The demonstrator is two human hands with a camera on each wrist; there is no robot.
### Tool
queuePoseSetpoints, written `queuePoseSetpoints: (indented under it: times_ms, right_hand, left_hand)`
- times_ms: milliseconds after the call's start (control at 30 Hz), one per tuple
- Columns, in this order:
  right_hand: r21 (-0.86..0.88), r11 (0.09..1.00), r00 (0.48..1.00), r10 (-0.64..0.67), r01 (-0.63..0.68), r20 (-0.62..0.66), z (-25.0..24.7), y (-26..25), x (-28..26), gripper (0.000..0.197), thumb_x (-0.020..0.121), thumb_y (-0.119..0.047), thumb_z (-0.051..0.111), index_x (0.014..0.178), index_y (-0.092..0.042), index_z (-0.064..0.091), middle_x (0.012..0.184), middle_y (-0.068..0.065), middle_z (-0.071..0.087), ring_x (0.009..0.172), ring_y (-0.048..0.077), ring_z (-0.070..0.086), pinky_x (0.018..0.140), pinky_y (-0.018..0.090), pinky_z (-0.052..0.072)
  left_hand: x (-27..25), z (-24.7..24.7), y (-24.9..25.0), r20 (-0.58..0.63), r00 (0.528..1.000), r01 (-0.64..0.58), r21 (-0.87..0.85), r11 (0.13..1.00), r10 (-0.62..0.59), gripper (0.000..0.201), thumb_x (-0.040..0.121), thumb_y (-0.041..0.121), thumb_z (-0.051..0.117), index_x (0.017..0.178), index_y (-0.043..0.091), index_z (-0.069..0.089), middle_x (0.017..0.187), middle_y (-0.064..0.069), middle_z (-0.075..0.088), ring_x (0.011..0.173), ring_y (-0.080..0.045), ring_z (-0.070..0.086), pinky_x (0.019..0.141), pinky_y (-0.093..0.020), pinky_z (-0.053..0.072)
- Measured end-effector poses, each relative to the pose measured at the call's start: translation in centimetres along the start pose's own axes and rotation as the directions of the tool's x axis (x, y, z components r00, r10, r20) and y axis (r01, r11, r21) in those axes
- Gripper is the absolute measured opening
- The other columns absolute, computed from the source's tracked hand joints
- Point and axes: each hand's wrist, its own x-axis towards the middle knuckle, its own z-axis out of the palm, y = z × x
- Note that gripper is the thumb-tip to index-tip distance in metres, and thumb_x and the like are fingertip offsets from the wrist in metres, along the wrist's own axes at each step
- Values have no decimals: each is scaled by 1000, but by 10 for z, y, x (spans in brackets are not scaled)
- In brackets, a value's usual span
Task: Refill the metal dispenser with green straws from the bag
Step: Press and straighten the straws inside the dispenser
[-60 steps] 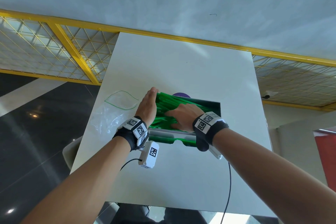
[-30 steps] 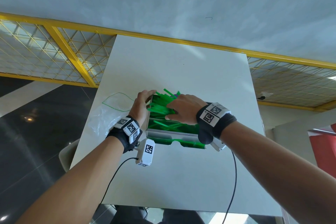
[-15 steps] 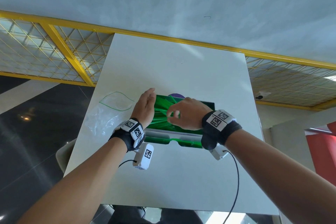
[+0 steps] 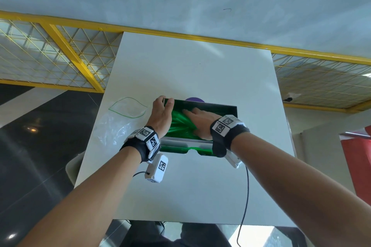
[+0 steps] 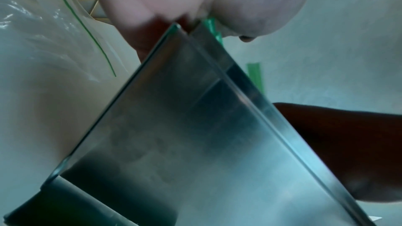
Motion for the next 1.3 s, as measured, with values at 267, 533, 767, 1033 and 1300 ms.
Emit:
queuePoseSetpoints:
  times_ms: [267, 533, 767, 1033, 1300]
  right_hand:
    - [109, 993, 995, -35, 46, -96, -10, 9, -4, 71, 86, -24, 66, 148, -19, 31, 139, 7, 50, 123, 29, 54, 97, 44, 49]
    - [136, 973, 965, -156, 187, -210, -15, 13, -10, 48, 98, -23, 59, 144, -32, 50, 141, -2, 56, 126, 23, 54, 104, 38, 43]
    - [91, 961, 934, -229, 263, -274, -13, -12, -8, 63, 99, -24, 56, 155, -31, 27, 140, 1, 57, 116, 27, 60, 88, 41, 52]
    - [65, 997, 999, -42, 41, 16, -8, 12, -6, 61, 96, -29, 62, 151, -30, 37, 151, 0, 44, 136, 26, 45, 107, 44, 42]
    - [169, 979, 988, -92, 113, -128, -20, 15, -14, 79, 86, 1, 51, 155, -31, 26, 150, -3, 47, 133, 23, 48, 105, 38, 44]
  left_hand:
    - [-1, 1, -3, -13, 1000, -16, 13, 1000, 16, 65, 94, 55, 23, 140, 11, 36, 141, -21, 42, 115, -31, 50, 100, -39, 41]
    - [-5, 3, 1, -35, 999, 25, -39, 999, -27, 63, 103, 53, 17, 152, 14, 26, 159, -7, 27, 138, -18, 36, 101, -23, 23]
    - [-7, 0, 0, -13, 999, 46, -52, 998, -47, 66, 101, 57, 13, 154, 19, 22, 162, -4, 23, 145, -19, 31, 102, -24, 23]
    - [-9, -5, 2, 15, 1000, 25, -15, 1000, -24, 59, 104, 50, 16, 151, 15, 25, 157, -6, 29, 118, -7, 34, 98, -24, 24]
    - [-9, -6, 2, 27, 999, 28, -5, 1000, -28, 57, 104, 49, 15, 150, 16, 26, 155, -7, 30, 117, -9, 35, 98, -25, 25]
